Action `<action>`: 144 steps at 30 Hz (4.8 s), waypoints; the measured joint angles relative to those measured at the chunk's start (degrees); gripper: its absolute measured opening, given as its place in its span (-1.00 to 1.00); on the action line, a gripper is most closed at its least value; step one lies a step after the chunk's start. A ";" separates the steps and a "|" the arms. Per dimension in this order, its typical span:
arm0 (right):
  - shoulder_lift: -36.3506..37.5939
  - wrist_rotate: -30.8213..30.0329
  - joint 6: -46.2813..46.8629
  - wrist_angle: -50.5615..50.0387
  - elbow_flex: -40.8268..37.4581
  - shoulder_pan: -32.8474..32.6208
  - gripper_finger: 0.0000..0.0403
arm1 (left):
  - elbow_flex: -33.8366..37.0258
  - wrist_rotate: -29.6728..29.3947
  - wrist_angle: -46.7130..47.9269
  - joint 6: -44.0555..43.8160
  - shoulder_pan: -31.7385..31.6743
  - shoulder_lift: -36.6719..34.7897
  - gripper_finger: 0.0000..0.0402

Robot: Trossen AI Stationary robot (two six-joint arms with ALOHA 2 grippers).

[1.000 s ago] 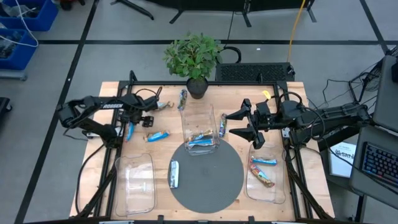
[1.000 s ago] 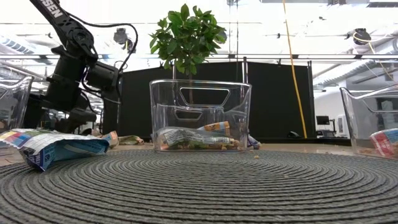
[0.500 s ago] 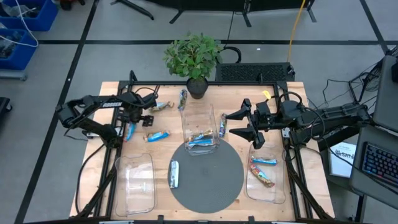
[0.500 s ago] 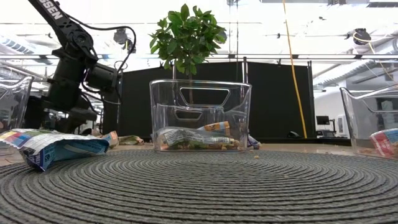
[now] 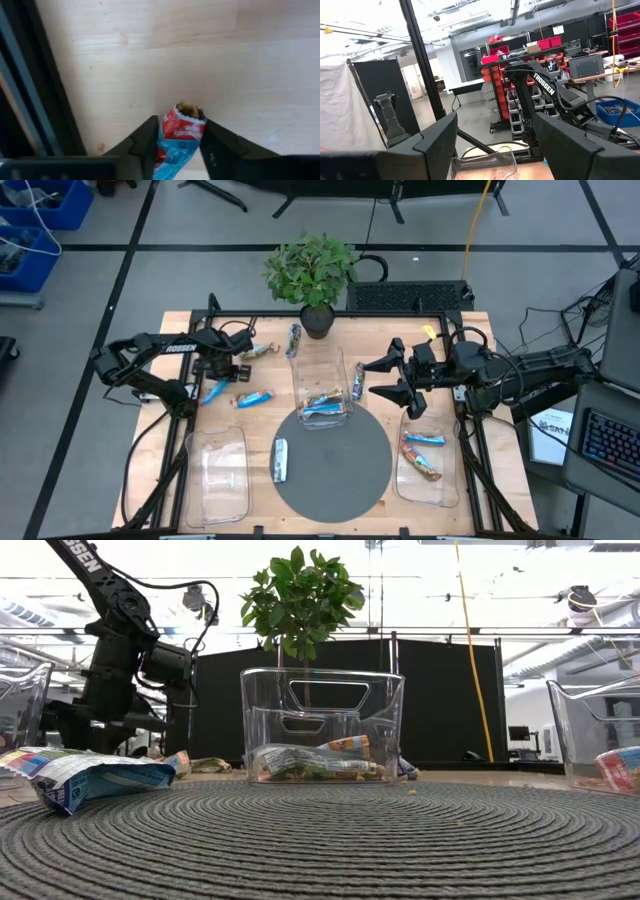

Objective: Pick and place Granola Bars by type
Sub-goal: Put the red granola bar into the right transparent bin

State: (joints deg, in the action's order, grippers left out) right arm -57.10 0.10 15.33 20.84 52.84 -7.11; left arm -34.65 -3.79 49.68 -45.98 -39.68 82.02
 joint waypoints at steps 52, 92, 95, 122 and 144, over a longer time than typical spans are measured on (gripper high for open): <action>-0.49 -12.16 2.62 2.01 0.41 -1.40 0.26 | -58.75 -7.43 4.17 4.57 31.78 -7.91 -0.95; -20.70 -11.72 -1.16 -4.97 23.91 -4.70 0.35 | -60.54 -3.84 -38.69 23.87 48.68 1.99 -0.95; -20.70 -11.64 -1.01 -4.94 23.89 -4.68 0.11 | -60.54 -4.39 -38.92 23.93 48.68 2.03 -0.95; -17.16 -11.63 -4.67 -6.86 23.76 -4.86 -0.98 | -60.63 -3.74 -40.60 30.41 48.43 0.96 0.06; -1.64 -19.30 17.46 -70.22 23.82 -11.29 -1.00 | -60.59 -1.00 -2.43 27.83 43.28 -5.72 0.82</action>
State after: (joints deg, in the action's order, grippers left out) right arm -58.74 -19.20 32.78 -49.38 76.66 -18.41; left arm -95.24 -4.79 47.25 -18.15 3.60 76.30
